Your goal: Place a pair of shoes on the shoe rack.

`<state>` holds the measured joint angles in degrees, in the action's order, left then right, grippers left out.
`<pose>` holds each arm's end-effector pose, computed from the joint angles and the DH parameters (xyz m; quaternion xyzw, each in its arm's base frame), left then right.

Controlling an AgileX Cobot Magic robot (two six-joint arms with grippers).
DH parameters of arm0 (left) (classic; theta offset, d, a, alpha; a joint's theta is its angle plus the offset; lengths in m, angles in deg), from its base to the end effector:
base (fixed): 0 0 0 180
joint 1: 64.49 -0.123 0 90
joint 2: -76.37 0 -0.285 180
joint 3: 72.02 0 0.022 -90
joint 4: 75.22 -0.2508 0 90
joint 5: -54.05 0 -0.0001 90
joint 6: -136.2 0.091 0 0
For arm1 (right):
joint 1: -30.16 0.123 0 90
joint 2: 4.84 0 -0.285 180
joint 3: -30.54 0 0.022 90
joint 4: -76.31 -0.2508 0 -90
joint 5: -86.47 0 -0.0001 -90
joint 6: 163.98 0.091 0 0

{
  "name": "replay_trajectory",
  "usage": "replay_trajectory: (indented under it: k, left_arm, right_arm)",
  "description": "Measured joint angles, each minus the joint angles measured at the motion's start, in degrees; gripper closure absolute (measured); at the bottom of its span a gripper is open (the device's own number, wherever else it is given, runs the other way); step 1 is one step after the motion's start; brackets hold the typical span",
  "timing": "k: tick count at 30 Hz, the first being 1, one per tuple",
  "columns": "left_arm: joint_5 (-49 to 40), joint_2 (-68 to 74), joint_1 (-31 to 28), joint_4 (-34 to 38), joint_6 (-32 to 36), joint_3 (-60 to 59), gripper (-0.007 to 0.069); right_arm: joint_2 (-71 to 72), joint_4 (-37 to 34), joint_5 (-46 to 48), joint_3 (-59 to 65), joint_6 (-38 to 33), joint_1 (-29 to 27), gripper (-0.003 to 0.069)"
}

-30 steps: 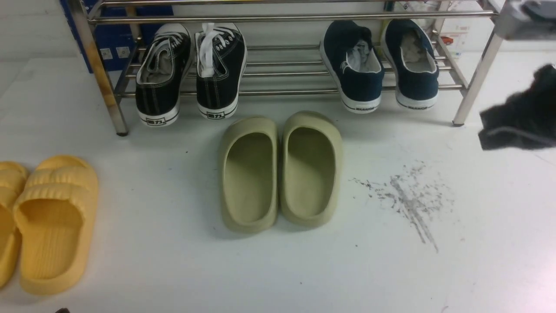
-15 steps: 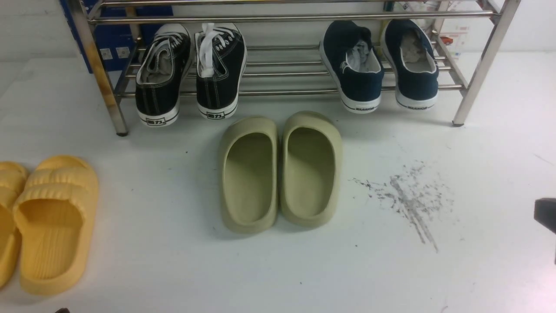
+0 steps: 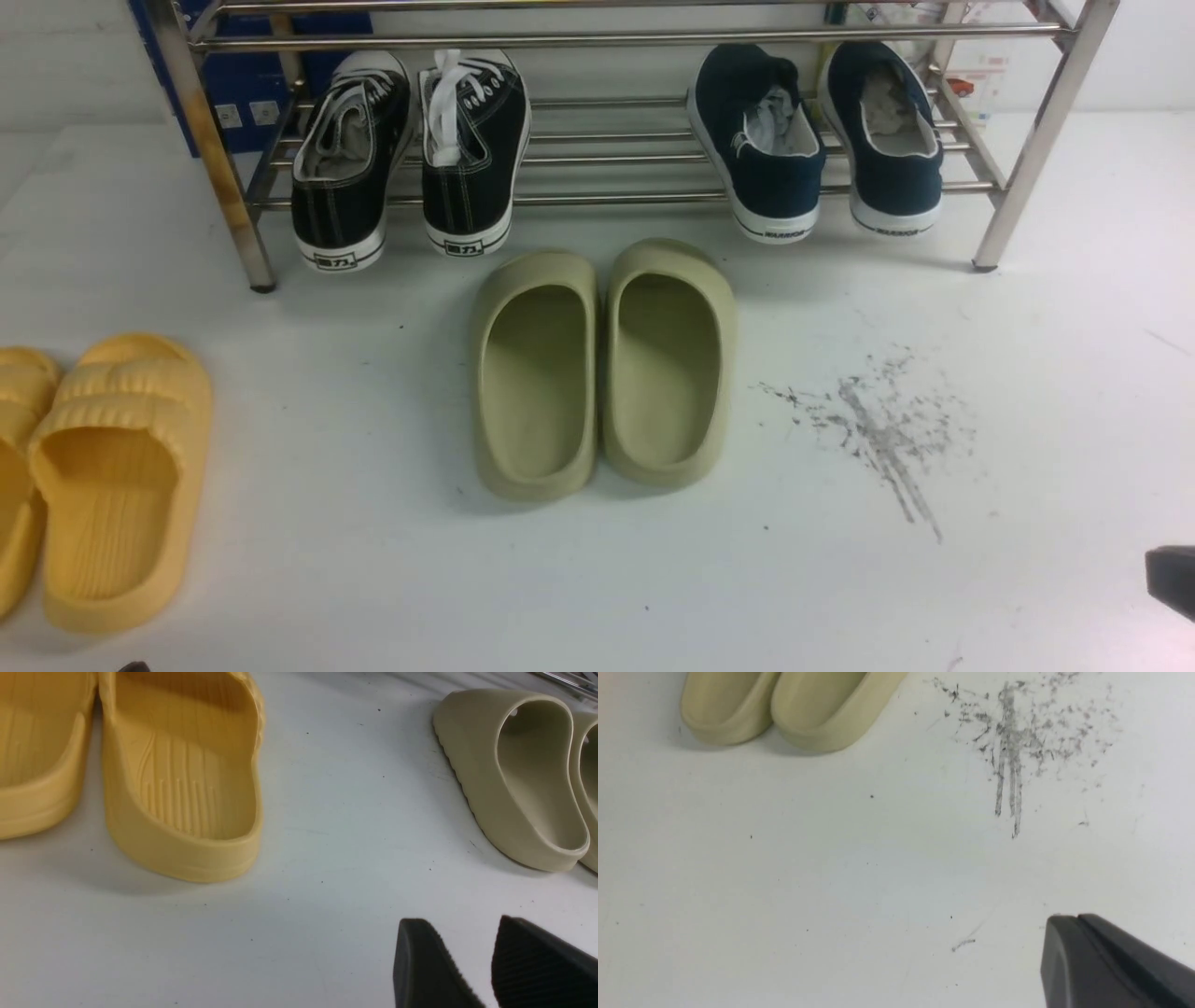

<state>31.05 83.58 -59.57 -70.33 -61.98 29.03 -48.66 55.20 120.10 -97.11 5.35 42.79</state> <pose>0.0515 -0.0075 0.1677 -0.1162 0.8062 -0.1515 0.5600 0.1095 0.0432 0.2603 -0.0866 0.8911 0.1637 0.4143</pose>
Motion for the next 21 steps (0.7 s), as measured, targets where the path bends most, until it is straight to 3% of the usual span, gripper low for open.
replay_trajectory:
  k: [7,13,16,21]
  left_arm:
    - [0.0,0.0,0.0,0.0,0.0,0.0,0.0386]
    - [0.0,0.0,0.0,0.0,0.0,0.0,0.0386]
    - [0.0,0.0,0.0,0.0,0.0,0.0,0.0386]
    - [0.0,0.0,0.0,0.0,0.0,0.0,0.0386]
  right_arm:
    - [0.2,0.3,1.8,0.0,-0.2,0.0,0.0619]
    - [4.9,5.6,1.6,0.3,-0.3,-0.3,0.0612]
    - [8.5,9.5,-1.6,1.8,0.8,-1.9,0.0609]
    - [19.3,13.6,-14.9,14.0,6.6,-8.9,0.0601]
